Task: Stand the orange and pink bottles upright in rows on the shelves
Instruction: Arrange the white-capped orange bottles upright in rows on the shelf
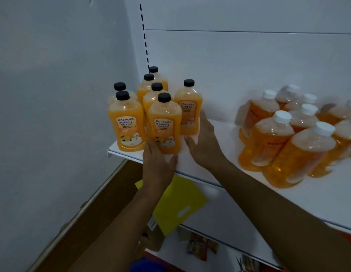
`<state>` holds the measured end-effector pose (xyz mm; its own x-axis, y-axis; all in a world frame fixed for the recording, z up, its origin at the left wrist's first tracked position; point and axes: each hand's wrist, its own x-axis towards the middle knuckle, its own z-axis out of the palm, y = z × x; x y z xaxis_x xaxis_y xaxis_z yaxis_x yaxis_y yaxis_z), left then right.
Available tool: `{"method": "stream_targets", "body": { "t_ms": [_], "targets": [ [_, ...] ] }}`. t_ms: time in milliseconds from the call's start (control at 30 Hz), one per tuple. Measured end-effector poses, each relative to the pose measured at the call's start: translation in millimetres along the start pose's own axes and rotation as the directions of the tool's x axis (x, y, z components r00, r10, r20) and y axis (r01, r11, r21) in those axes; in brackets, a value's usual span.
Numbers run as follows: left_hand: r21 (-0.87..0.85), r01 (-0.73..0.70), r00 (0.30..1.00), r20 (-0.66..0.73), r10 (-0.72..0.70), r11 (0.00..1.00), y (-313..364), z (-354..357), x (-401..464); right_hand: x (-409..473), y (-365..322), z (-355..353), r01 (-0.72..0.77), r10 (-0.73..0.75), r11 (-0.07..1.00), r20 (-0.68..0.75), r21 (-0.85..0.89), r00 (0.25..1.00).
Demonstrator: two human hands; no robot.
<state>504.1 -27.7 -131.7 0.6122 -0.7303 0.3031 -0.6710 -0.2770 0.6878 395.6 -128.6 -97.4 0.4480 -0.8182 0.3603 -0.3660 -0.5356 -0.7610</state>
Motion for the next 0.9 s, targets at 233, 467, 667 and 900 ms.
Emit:
{"method": "stream_targets", "body": {
  "t_ms": [233,467,667,900],
  "targets": [
    [0.281,-0.104,0.994,0.006,0.107,0.954,12.0,1.3,-57.5,-50.3,-22.7,-36.8,0.052,-0.042,0.994,0.109,-0.093,0.993],
    [0.403,-0.202,0.979,0.109,0.173,0.893,61.4,12.9,-140.9,-145.0,-24.1,-134.3,0.121,-0.056,0.95,0.224,-0.289,0.973],
    [0.355,-0.386,0.917,0.249,0.312,0.851,145.9,58.2,-235.4,-246.5,16.9,-257.5,0.083,-0.003,0.795,0.133,-0.602,0.991],
    [0.203,-0.603,0.777,0.368,0.511,0.771,270.7,132.9,-303.6,-340.8,77.0,-406.0,-0.235,0.195,0.627,-0.143,-0.742,0.97]
  ]
}}
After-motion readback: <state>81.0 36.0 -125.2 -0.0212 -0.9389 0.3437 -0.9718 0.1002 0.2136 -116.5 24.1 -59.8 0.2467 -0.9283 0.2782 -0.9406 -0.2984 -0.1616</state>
